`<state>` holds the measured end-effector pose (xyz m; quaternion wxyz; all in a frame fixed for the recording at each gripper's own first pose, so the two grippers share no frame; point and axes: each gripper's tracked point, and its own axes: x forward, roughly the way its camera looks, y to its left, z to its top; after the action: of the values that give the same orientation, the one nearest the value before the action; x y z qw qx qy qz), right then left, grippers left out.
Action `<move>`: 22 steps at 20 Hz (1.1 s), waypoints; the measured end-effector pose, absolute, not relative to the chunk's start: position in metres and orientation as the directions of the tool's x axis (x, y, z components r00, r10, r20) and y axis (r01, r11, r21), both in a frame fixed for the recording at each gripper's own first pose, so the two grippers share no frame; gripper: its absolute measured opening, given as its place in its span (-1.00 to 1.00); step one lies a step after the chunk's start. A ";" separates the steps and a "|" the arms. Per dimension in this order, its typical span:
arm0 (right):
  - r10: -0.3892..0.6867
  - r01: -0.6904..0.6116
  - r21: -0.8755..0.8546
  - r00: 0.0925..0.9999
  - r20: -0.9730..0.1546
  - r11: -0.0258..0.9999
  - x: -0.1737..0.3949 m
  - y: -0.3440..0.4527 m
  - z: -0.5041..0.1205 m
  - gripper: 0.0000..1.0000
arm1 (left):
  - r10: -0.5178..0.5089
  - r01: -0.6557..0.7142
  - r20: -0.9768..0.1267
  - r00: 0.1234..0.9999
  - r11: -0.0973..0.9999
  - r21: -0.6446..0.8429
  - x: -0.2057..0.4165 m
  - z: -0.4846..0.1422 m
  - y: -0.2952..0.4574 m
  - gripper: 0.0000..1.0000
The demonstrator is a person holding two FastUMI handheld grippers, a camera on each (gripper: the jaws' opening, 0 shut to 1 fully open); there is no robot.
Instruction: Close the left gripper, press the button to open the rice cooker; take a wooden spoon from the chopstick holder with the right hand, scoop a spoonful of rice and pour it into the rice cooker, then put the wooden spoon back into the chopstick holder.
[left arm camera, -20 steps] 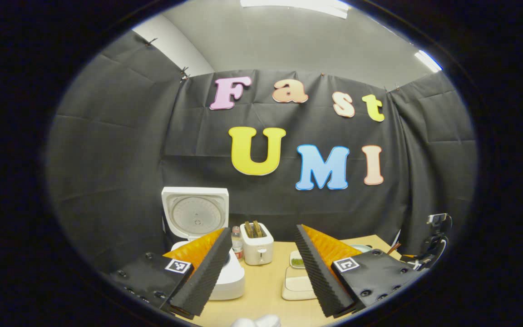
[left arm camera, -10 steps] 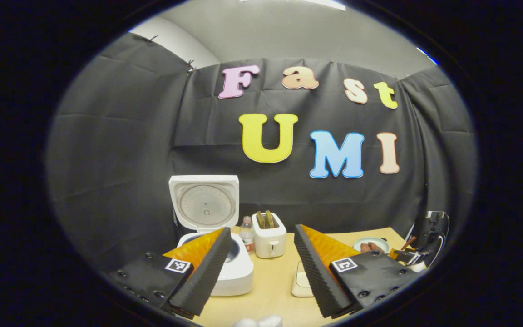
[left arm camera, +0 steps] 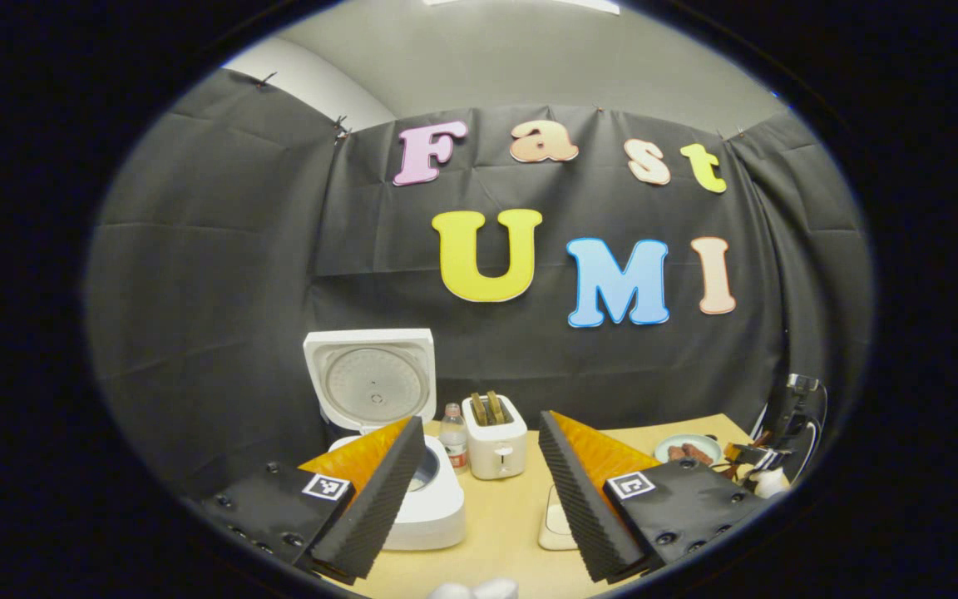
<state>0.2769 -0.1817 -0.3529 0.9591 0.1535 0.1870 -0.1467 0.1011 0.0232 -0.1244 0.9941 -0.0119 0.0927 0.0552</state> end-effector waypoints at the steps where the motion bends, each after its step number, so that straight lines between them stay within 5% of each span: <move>1: -0.224 0.341 0.237 0.884 -0.411 0.910 0.277 -0.181 -0.355 0.38 | 0.105 -0.109 -0.187 0.977 0.994 -0.013 0.102 -0.125 0.022 0.94; 2: -0.218 0.336 0.238 0.884 -0.413 0.911 0.276 -0.181 -0.356 0.24 | 0.101 -0.105 -0.188 0.977 0.994 -0.013 0.103 -0.125 0.020 0.94; 3: -0.203 0.323 0.241 0.886 -0.417 0.915 0.276 -0.179 -0.356 -0.14 | 0.099 -0.104 -0.186 0.977 0.995 -0.013 0.104 -0.125 0.019 0.94; 6: -0.202 0.322 0.242 0.886 -0.416 0.915 0.273 -0.181 -0.355 -0.53 | 0.092 -0.095 -0.184 0.979 0.995 -0.008 0.105 -0.126 0.017 0.94; 22: -0.182 0.220 0.078 0.924 -0.335 0.972 0.274 -0.148 -0.293 -0.68 | 0.103 -0.104 -0.163 0.981 0.995 -0.002 0.097 -0.123 0.039 0.94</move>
<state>0.2744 -0.1475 -0.2926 0.9792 0.0571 0.1651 -0.1028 0.0967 0.0389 -0.1226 0.9953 -0.0051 0.0817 0.0520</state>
